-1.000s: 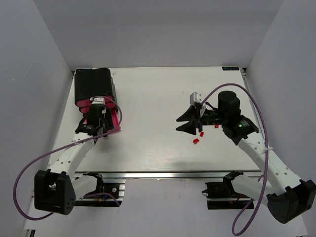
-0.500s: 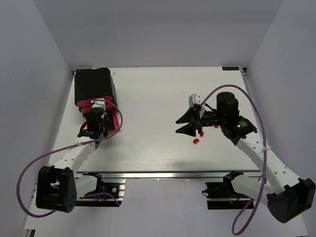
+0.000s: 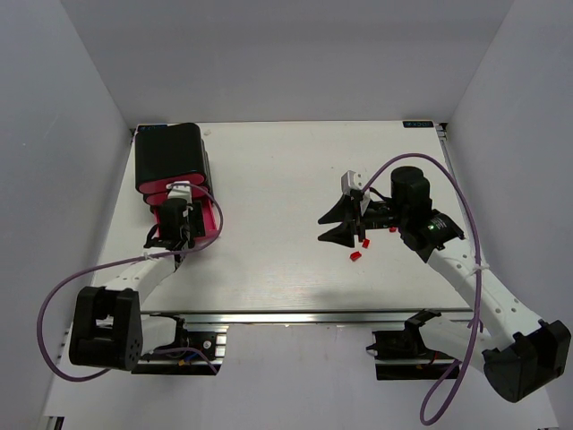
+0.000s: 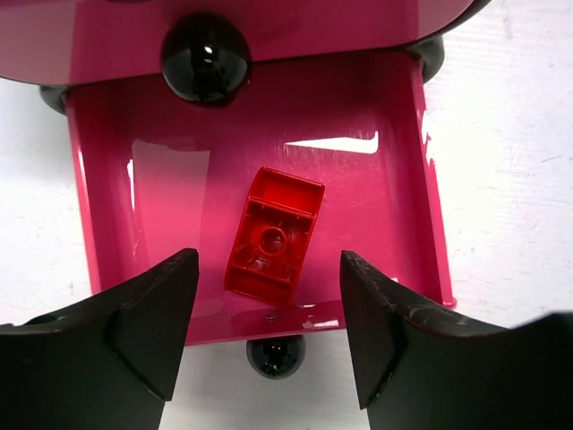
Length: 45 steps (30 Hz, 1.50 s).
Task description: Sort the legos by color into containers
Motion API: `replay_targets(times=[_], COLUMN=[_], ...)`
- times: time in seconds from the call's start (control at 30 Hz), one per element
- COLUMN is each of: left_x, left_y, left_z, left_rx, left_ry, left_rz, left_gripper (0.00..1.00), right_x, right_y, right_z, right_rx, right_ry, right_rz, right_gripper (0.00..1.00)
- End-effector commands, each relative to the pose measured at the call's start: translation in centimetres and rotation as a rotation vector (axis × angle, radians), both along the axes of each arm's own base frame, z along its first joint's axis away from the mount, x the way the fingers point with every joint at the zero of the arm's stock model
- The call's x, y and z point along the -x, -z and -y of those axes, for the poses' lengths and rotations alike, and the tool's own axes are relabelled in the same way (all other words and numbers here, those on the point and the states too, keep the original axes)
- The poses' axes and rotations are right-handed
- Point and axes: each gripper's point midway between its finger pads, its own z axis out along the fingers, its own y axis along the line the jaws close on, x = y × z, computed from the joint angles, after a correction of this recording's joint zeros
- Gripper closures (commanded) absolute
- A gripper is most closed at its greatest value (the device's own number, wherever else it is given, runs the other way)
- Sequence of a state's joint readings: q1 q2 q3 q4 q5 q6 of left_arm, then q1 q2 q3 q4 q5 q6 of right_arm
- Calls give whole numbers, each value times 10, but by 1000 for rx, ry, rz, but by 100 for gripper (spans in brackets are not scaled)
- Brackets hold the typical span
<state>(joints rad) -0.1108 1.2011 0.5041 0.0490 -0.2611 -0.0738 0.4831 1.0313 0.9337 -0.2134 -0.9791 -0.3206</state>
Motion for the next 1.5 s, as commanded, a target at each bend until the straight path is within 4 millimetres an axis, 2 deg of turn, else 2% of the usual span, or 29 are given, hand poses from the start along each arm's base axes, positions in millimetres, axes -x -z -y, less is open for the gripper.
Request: replay_targets(times=[0.0, 0.2, 0.5, 0.7, 0.77, 0.87, 1.1, 1.2, 1.3, 1.47], left_x=[-7, -10, -11, -12, -12, -12, -12, -8, -4, -5], left_y=[0, 8, 19, 16, 11, -2, -51, -62, -66, -67], left_z=[2, 0, 1, 2, 2, 2, -13, -22, -29, -28], left_rx=[1, -2, -1, 4, -1, -30, -88, -141, -167, -177], left_ry=[24, 20, 25, 31, 37, 47, -30, -47, -77, -78], left_rz=[22, 7, -25, -19, -7, 13, 119, 123, 92, 36], left_gripper=[26, 28, 42, 48, 48, 57, 68, 72, 75, 78], right_x=[-1, -1, -1, 0, 0, 2, 4, 4, 4, 4], right_y=[-1, 1, 2, 2, 2, 2, 1, 2, 2, 4], right_z=[0, -1, 0, 0, 0, 0, 0, 0, -1, -1], right_rx=[-12, -8, -4, -4, -3, -4, -7, -5, -4, -1], right_ry=[-13, -19, -24, -28, -28, -37, -46, -51, -54, -54], right_rz=[22, 18, 20, 23, 21, 18, 17, 14, 13, 7], right_gripper=[50, 50, 50, 50, 50, 50, 50, 50, 50, 50])
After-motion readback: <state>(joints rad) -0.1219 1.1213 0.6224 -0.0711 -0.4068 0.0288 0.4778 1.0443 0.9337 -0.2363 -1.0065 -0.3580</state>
